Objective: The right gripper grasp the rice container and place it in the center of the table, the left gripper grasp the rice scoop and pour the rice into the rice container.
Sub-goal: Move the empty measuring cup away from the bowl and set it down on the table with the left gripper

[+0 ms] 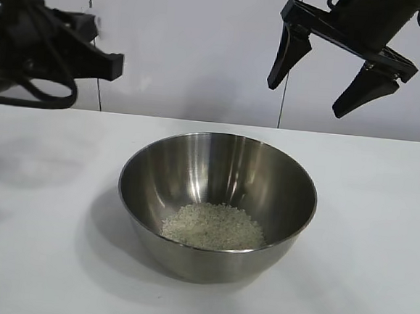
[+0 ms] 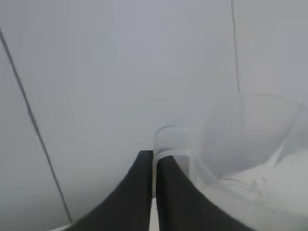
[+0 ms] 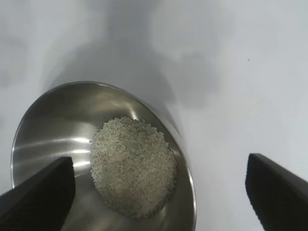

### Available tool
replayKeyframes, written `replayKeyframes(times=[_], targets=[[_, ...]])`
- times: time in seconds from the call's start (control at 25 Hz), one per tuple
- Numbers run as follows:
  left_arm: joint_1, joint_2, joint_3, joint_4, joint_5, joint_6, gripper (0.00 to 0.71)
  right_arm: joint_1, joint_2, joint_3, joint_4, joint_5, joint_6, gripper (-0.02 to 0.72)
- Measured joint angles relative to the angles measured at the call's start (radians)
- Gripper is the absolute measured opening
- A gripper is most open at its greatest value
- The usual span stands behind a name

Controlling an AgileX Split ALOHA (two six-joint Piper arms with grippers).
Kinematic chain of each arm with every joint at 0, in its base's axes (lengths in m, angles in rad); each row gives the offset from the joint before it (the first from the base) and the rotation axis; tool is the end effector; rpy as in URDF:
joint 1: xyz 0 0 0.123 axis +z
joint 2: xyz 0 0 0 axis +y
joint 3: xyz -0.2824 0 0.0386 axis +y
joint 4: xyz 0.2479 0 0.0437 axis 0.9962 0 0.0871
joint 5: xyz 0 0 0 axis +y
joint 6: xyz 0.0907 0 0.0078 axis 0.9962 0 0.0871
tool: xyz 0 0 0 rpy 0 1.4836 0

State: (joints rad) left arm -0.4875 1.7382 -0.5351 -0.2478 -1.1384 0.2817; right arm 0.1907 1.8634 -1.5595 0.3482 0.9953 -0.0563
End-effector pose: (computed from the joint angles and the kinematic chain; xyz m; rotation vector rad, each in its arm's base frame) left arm 0.2779 -0.1244 0.1802 0.3381 1.5239 -0.0703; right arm 0.3887 0.1016 0.2690 -0.1512 2.7640 0.4880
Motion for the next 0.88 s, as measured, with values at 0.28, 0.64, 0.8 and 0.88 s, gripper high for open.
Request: replayKeyframes(times=[0.28, 0.64, 0.8, 0.88], targets=[[0.164, 0.023, 0.069, 0.170, 0.000, -0.099, 0.012, 0.000, 0.000, 0.000, 0.001, -0.012, 0.000, 0.660], [0.232, 0.194, 0.069, 0.248, 0.000, -0.112, 0.012, 0.000, 0.000, 0.000, 0.002, -0.026, 0.000, 0.660], [0.232, 0.263, 0.056, 0.262, 0.000, -0.099, 0.012, 0.000, 0.000, 0.000, 0.002, -0.026, 0.000, 0.660], [0.232, 0.288, 0.043, 0.262, 0.001, -0.095, 0.012, 0.000, 0.000, 0.000, 0.002, -0.026, 0.000, 0.660]])
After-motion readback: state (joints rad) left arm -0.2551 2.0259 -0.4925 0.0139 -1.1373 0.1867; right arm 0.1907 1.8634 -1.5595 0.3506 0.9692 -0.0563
